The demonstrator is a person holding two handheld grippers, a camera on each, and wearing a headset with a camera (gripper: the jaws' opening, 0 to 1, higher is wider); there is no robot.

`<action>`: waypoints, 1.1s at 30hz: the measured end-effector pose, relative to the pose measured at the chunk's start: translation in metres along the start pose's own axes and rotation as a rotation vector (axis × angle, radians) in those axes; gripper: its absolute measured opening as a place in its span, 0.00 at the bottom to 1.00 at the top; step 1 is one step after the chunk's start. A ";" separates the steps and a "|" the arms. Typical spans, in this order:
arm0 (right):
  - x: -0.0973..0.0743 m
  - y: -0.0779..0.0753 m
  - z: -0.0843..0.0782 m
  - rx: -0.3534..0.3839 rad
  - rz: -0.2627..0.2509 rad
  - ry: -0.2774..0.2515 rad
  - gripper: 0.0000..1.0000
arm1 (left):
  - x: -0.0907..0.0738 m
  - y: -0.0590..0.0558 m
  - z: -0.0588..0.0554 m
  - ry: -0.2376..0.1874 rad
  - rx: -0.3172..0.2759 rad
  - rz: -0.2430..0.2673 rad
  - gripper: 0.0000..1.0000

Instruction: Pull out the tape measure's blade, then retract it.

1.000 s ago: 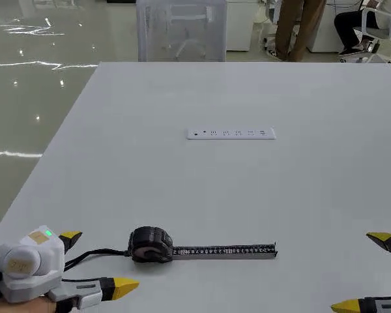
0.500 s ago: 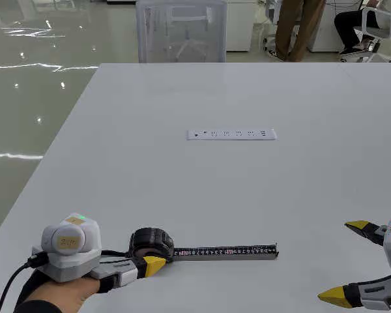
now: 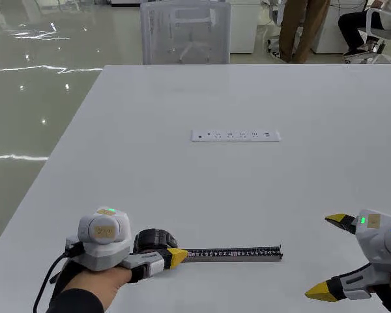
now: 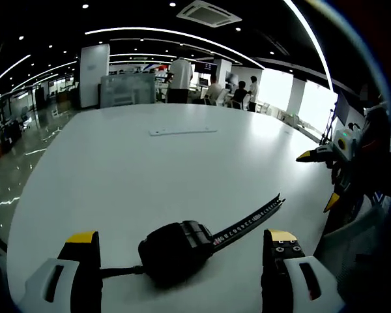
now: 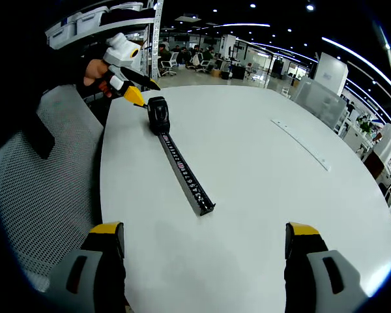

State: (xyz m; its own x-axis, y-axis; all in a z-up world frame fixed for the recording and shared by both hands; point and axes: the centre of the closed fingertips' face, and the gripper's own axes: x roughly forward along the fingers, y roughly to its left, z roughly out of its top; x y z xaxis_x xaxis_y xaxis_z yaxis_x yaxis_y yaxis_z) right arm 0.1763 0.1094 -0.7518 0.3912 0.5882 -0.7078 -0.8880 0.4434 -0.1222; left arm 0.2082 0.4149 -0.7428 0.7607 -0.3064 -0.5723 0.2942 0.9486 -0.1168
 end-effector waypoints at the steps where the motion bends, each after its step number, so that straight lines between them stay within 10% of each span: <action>1: 0.002 -0.001 0.002 -0.009 0.004 0.002 1.00 | 0.003 0.000 -0.002 -0.001 0.010 0.009 1.00; 17: 0.047 -0.007 0.013 -0.173 0.155 0.105 0.87 | 0.021 0.009 -0.017 -0.033 -0.051 0.059 1.00; 22: 0.057 -0.011 0.014 -0.223 0.201 0.151 0.81 | 0.030 -0.003 -0.042 0.076 -0.025 0.026 1.00; 33: 0.078 -0.004 -0.003 -0.281 0.301 0.253 0.57 | 0.031 -0.003 -0.025 -0.019 -0.026 0.026 0.97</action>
State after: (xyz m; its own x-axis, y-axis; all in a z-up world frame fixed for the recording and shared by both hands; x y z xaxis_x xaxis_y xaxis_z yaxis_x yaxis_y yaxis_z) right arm 0.2099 0.1513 -0.8086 0.0670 0.4639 -0.8833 -0.9973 0.0584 -0.0450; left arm 0.2164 0.4047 -0.7811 0.7788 -0.2832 -0.5597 0.2594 0.9578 -0.1236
